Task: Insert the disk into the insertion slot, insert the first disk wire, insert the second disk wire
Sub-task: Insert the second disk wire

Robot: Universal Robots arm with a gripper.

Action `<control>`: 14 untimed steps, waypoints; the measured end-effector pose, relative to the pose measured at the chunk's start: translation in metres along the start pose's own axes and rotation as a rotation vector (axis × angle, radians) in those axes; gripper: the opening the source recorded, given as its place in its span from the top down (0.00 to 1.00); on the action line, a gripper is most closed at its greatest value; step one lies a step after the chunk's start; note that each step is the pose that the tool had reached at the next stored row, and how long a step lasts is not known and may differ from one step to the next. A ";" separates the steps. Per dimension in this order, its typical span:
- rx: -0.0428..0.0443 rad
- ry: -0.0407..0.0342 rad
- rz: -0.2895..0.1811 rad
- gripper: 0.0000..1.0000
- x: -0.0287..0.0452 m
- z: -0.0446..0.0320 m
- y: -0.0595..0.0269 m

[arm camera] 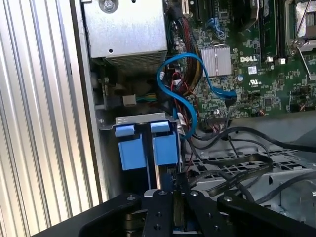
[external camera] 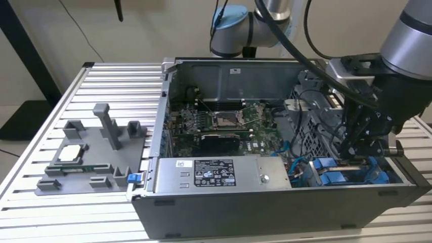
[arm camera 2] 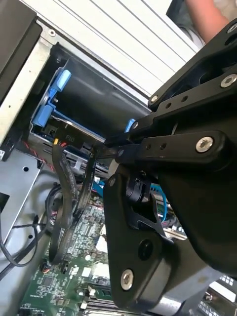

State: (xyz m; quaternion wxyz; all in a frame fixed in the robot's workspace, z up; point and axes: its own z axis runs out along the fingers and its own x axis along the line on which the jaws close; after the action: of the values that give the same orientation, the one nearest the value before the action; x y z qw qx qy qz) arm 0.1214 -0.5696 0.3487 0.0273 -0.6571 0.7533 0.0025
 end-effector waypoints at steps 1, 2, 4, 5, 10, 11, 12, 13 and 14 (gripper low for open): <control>0.0009 -0.0001 0.000 1.00 -0.0004 0.0010 0.0001; 0.0016 -0.0002 0.000 1.00 -0.0008 0.0019 0.0001; 0.0025 -0.0001 0.000 1.00 -0.0010 0.0031 0.0001; 0.0029 0.0000 0.000 1.00 -0.0011 0.0037 0.0001; 0.0044 -0.0004 -0.001 1.00 -0.0015 0.0066 -0.0008; 0.0048 -0.0002 -0.001 1.00 -0.0016 0.0070 -0.0009; 0.0053 0.0000 -0.001 1.00 -0.0016 0.0073 -0.0011; 0.0058 -0.0003 -0.001 1.00 -0.0017 0.0078 -0.0011; 0.0067 -0.0012 -0.002 1.00 -0.0017 0.0092 -0.0012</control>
State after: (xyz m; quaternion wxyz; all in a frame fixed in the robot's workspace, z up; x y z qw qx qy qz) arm 0.1231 -0.5677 0.3396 0.0299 -0.6578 0.7526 0.0004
